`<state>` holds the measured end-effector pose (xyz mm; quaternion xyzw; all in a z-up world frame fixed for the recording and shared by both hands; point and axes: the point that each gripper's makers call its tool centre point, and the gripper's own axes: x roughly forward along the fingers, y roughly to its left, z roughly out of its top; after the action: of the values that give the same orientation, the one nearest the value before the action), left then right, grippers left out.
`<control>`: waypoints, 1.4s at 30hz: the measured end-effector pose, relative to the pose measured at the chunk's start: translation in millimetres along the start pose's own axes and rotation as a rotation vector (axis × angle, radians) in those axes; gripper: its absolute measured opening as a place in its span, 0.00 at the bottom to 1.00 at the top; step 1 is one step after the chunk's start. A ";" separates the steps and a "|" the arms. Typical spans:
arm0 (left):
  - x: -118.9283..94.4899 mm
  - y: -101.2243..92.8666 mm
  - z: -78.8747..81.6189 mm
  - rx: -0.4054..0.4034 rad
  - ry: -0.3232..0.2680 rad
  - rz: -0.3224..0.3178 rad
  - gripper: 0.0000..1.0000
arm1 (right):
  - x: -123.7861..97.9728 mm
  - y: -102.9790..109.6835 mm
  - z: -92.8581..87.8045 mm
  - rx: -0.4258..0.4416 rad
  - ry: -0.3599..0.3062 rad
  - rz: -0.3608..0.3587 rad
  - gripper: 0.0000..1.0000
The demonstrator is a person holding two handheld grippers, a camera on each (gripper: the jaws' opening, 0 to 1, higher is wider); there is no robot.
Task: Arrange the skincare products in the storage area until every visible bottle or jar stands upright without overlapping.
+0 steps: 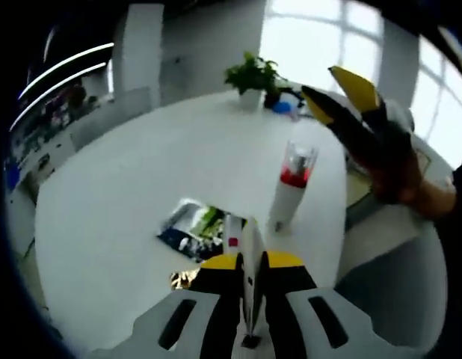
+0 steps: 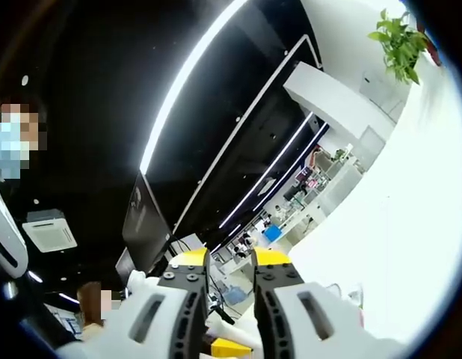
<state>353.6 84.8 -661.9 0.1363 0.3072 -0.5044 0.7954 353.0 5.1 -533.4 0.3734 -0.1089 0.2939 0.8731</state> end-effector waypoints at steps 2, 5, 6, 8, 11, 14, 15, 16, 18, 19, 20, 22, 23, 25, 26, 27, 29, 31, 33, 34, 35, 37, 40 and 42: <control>3.3 -4.7 -0.4 0.034 0.031 -0.009 0.05 | -0.4 -0.4 0.6 0.001 -0.002 -0.002 0.23; 3.9 -9.0 1.5 0.091 0.081 -0.011 0.05 | -1.2 -1.5 2.8 0.004 -0.011 -0.006 0.23; 4.0 -10.4 1.8 0.104 0.096 -0.015 0.05 | -1.2 -1.9 3.3 0.005 -0.013 -0.007 0.23; 6.9 -9.6 2.0 0.120 0.120 -0.021 0.05 | -1.0 -2.4 3.9 0.008 -0.016 -0.008 0.23; 9.6 -8.5 4.0 0.156 0.171 -0.038 0.05 | -0.1 -2.2 3.7 0.010 -0.014 -0.006 0.23; 11.8 -7.0 6.4 0.185 0.195 -0.034 0.05 | 0.0 -3.1 4.0 0.015 -0.016 -0.008 0.23; 11.7 -7.4 6.2 0.196 0.214 -0.041 0.05 | 0.1 -3.2 4.4 0.018 -0.019 -0.007 0.23; 11.3 -7.8 5.6 0.212 0.243 -0.051 0.05 | 0.3 -3.4 4.7 0.022 -0.021 -0.006 0.23; 11.6 -8.3 6.0 0.224 0.276 -0.065 0.05 | 0.9 -3.1 4.7 0.026 -0.022 -0.002 0.23; 11.9 -8.1 6.6 0.224 0.287 -0.073 0.06 | 1.1 -3.0 4.6 0.025 -0.022 -0.002 0.23; 12.0 -9.1 6.8 0.229 0.296 -0.080 0.06 | 1.3 -3.2 4.4 0.025 -0.020 -0.002 0.23; 10.3 -12.7 4.8 0.248 0.339 -0.098 0.06 | 1.6 -3.3 4.0 0.030 -0.019 -0.002 0.22; 9.9 -14.5 4.3 0.266 0.356 -0.106 0.06 | 1.7 -3.2 4.1 0.030 -0.020 -0.001 0.22; 12.4 -16.9 6.2 0.285 0.363 -0.104 0.06 | 1.8 -3.5 4.7 0.033 -0.024 -0.001 0.22; 12.9 -18.5 6.6 0.284 0.370 -0.106 0.06 | 1.6 -4.3 4.8 0.036 -0.024 -0.004 0.22; 13.0 -21.0 6.3 0.306 0.388 -0.112 0.06 | 1.1 -6.1 5.0 0.040 -0.025 -0.013 0.22; 14.7 -24.0 8.1 0.345 0.400 -0.122 0.06 | 0.2 -6.9 6.6 0.039 -0.032 -0.017 0.22; 17.4 -24.5 10.0 0.346 0.408 -0.129 0.07 | -0.1 -6.7 7.2 0.047 -0.035 -0.016 0.22; 21.0 -25.8 12.2 0.351 0.397 -0.138 0.07 | -0.3 -6.9 7.3 0.051 -0.036 -0.017 0.23; 22.7 -27.0 13.1 0.345 0.389 -0.143 0.07 | -0.5 -6.9 7.6 0.052 -0.037 -0.018 0.23; 25.3 -28.6 14.4 0.335 0.378 -0.152 0.07 | -0.7 -6.9 8.2 0.052 -0.039 -0.018 0.22; 27.6 -30.1 15.6 0.337 0.370 -0.161 0.08 | -1.4 -7.5 9.1 0.054 -0.043 -0.021 0.22; 28.1 -28.6 14.8 0.351 0.370 -0.154 0.09 | -2.0 -7.5 10.8 0.058 -0.050 -0.021 0.22; 28.5 -27.2 13.9 0.361 0.351 -0.156 0.09 | -2.2 -7.7 11.6 0.060 -0.054 -0.021 0.22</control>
<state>343.0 44.7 -666.5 0.3374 0.3549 -0.5794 0.6515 356.2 -8.5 -530.8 0.4085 -0.1194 0.2776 0.8613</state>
